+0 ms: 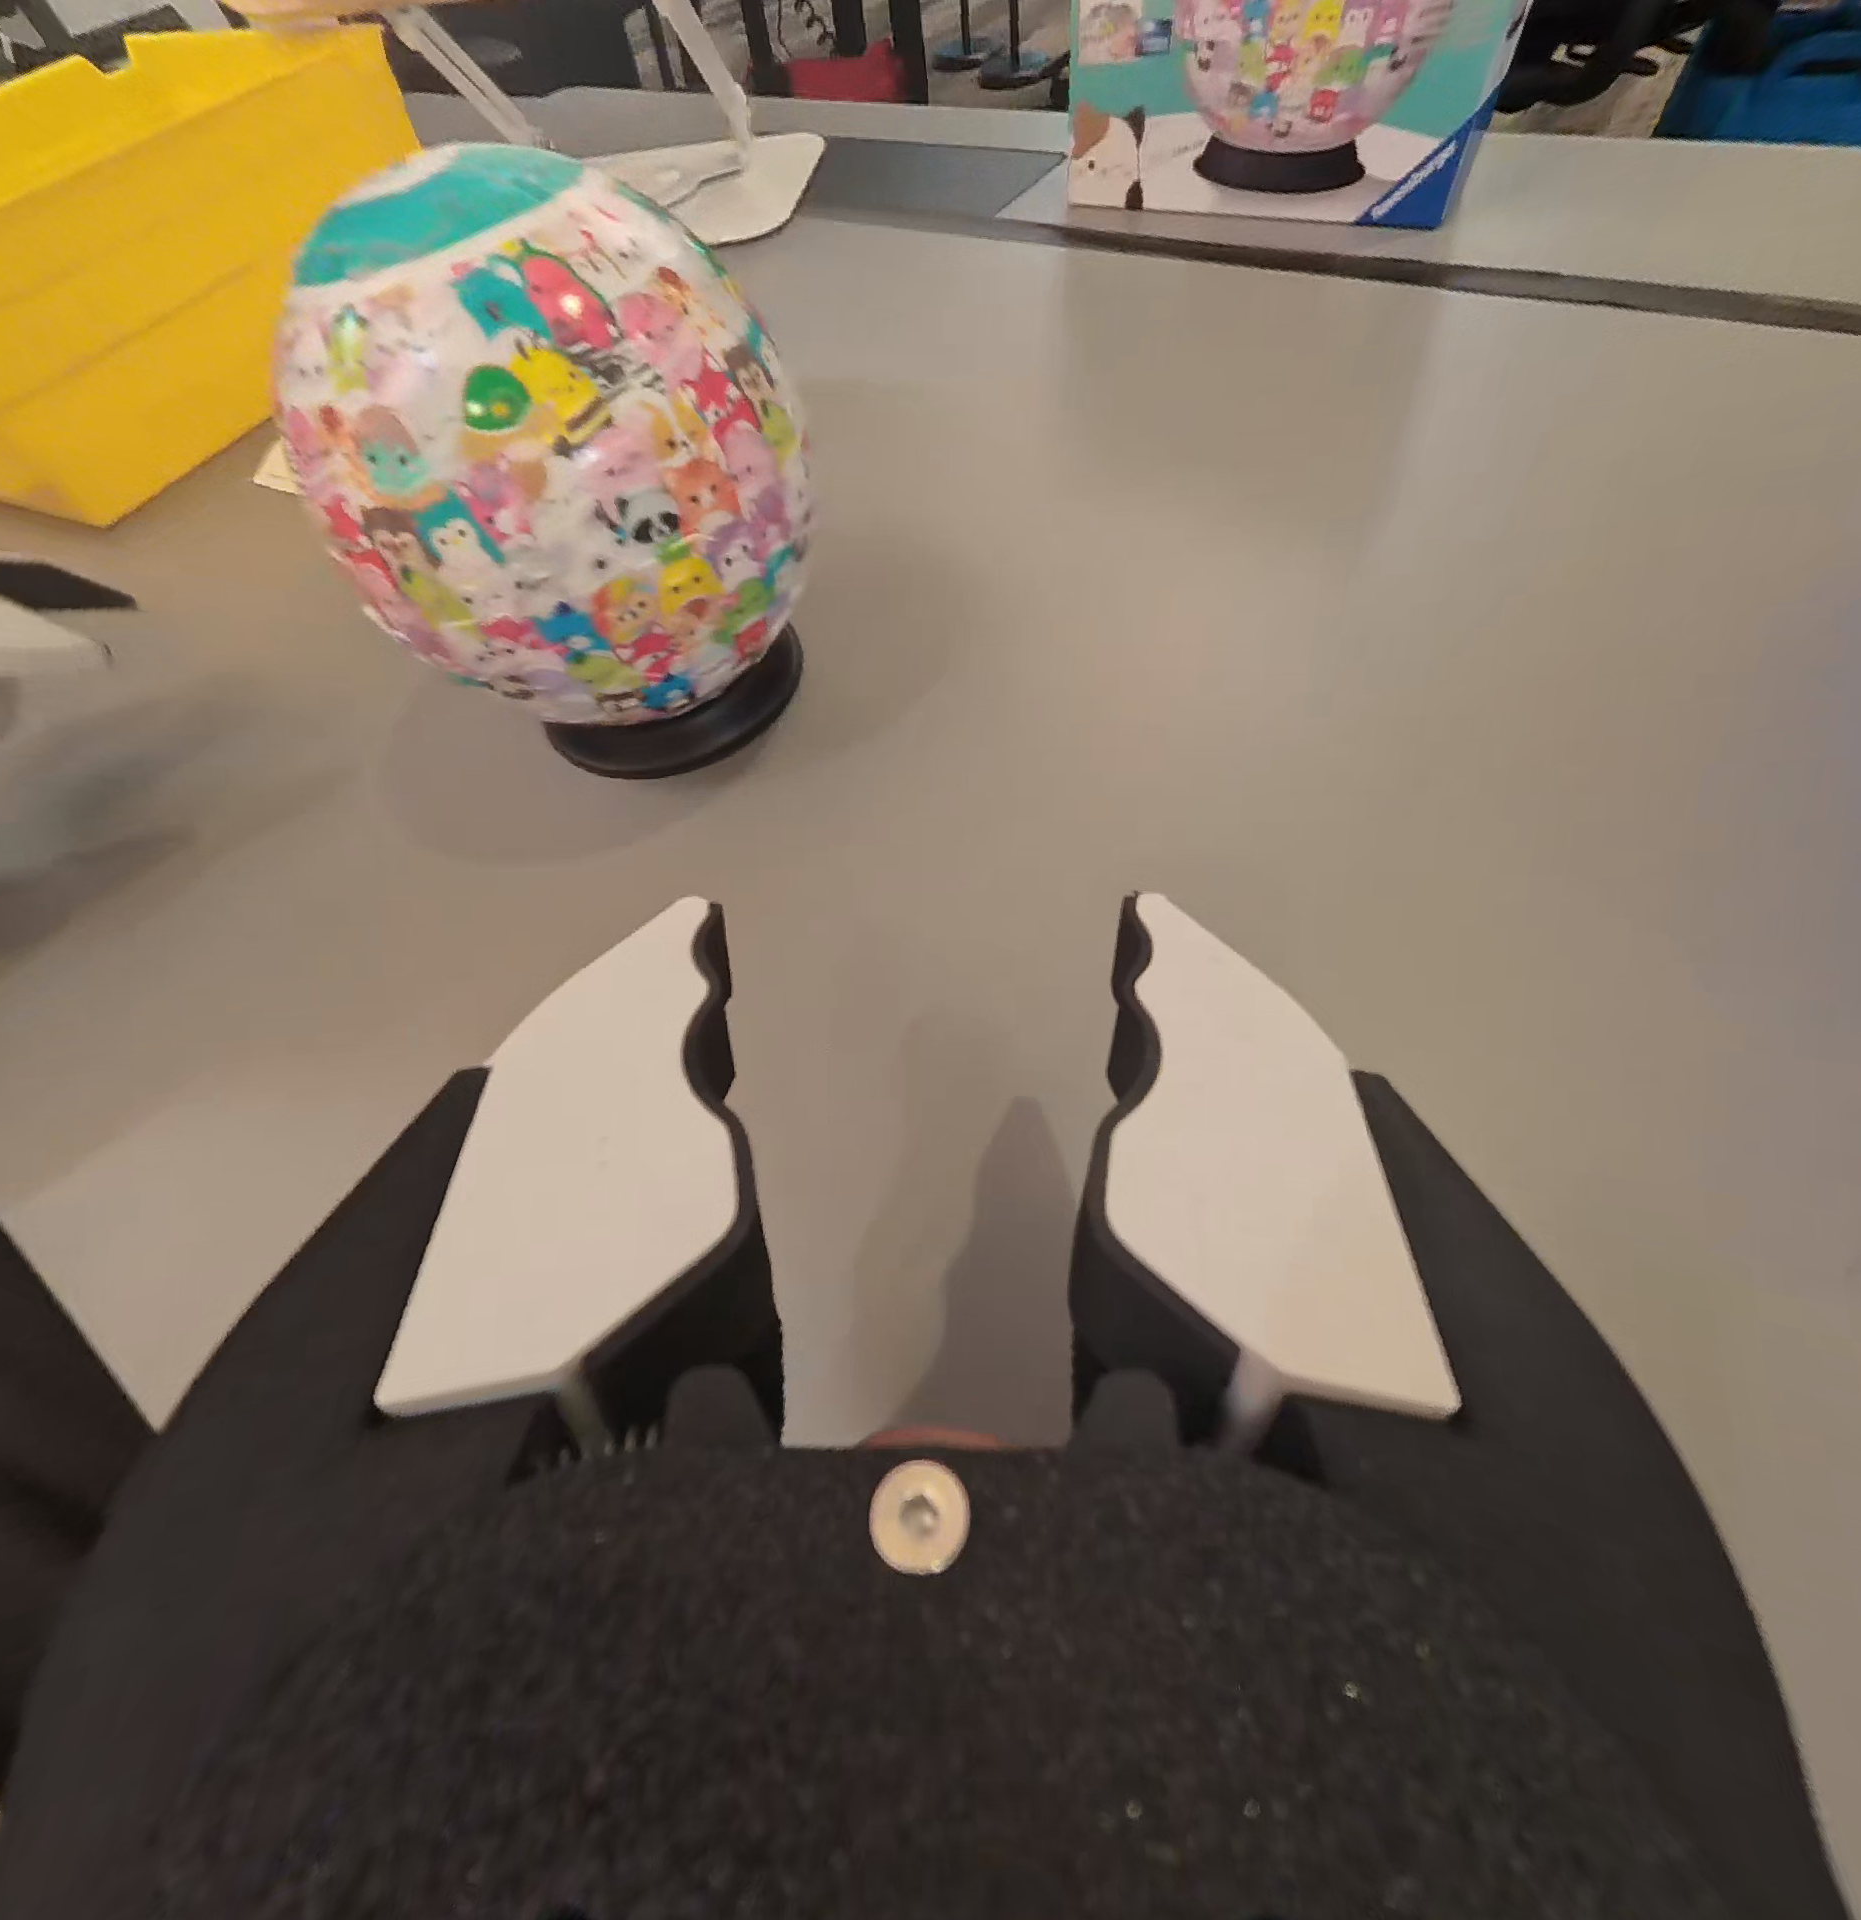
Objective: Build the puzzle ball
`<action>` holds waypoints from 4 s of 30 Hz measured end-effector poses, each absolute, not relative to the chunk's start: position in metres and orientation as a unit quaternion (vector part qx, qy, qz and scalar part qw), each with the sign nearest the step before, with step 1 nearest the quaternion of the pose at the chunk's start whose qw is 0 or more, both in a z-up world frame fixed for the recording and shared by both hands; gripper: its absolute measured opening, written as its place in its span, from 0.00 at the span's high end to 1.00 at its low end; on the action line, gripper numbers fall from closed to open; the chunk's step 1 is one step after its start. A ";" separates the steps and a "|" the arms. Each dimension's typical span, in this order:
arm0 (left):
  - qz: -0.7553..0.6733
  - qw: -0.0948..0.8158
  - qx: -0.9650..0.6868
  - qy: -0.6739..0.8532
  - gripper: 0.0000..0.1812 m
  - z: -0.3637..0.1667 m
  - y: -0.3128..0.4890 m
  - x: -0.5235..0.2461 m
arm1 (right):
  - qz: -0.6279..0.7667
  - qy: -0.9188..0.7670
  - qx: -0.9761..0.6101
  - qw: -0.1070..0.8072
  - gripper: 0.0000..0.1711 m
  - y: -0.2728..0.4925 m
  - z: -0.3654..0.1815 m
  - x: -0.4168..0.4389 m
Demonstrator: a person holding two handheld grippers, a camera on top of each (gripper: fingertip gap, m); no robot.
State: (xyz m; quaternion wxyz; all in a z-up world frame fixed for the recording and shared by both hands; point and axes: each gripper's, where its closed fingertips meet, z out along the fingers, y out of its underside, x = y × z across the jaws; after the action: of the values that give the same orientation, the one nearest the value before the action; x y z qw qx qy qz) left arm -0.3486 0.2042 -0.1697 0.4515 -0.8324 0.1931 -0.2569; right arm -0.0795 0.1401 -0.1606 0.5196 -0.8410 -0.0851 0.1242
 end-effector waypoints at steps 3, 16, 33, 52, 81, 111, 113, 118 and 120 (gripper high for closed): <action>-0.249 0.463 -0.828 0.196 0.55 -0.165 0.213 -0.350 | 0.119 -0.090 -0.842 0.518 0.60 0.141 -0.165 -0.076; -0.246 0.473 -0.788 0.308 0.54 -0.155 0.186 -0.317 | 0.144 -0.159 -0.821 0.529 0.61 0.114 -0.157 -0.113; -0.296 0.460 -0.737 0.397 0.52 -0.149 0.170 -0.280 | 0.140 -0.347 -0.769 0.518 0.66 0.152 -0.117 -0.171; -0.311 0.451 -0.716 0.432 0.52 -0.144 0.166 -0.277 | 0.103 -0.439 -0.740 0.499 0.84 0.239 -0.088 -0.218; -0.296 0.400 -0.720 0.484 0.36 -0.163 0.232 -0.232 | 0.266 -0.350 -0.781 0.444 0.66 0.259 -0.095 -0.200; -0.287 0.400 -0.732 0.471 0.41 -0.173 0.241 -0.231 | 0.363 -0.293 -0.759 0.453 0.97 0.262 -0.084 -0.192; -0.287 0.399 -0.732 0.471 0.41 -0.173 0.240 -0.231 | 0.311 -0.310 -0.770 0.463 0.81 0.263 -0.089 -0.190; -0.294 0.404 -0.729 0.468 0.42 -0.169 0.240 -0.233 | 0.206 -0.360 -0.766 0.490 0.77 0.255 -0.080 -0.184; -0.291 0.410 -0.730 0.464 0.42 -0.163 0.239 -0.240 | 0.182 -0.367 -0.765 0.496 0.75 0.244 -0.077 -0.179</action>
State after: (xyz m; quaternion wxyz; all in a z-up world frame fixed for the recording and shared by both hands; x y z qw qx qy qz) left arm -0.2395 0.2385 -0.1634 0.4097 -0.7295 0.4639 -0.2910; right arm -0.1790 0.2441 -0.0772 0.4961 -0.7654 -0.3674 0.1818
